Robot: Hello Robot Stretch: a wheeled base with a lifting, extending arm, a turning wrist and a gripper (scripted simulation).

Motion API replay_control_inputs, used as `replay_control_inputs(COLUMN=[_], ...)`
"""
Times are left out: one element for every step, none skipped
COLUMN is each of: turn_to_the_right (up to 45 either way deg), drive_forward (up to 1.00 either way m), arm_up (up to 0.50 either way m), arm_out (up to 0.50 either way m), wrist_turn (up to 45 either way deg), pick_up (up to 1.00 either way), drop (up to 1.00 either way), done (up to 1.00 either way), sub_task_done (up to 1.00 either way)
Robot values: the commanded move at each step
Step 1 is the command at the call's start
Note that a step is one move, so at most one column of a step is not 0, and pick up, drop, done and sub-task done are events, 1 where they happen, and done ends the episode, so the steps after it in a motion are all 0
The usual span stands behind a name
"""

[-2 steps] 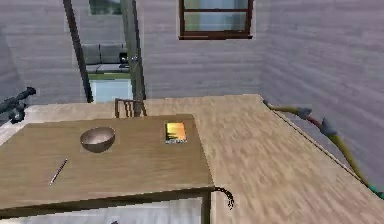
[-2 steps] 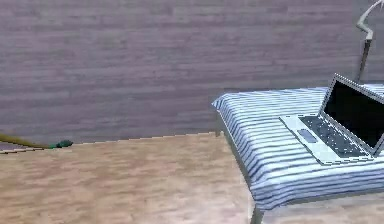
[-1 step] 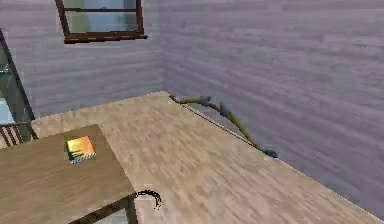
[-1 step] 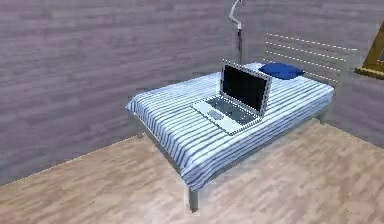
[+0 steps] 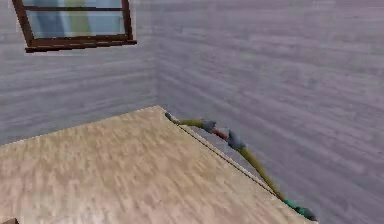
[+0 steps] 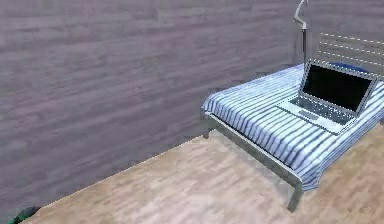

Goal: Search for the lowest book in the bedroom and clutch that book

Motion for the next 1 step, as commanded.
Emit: replay_control_inputs(turn_to_the_right=[-27.0], drive_forward=[0.00], arm_up=[0.00], arm_out=[0.00], wrist_turn=[0.0], pick_up=[0.00], drop=[0.00], done=[0.00], sub_task_done=[0.00])
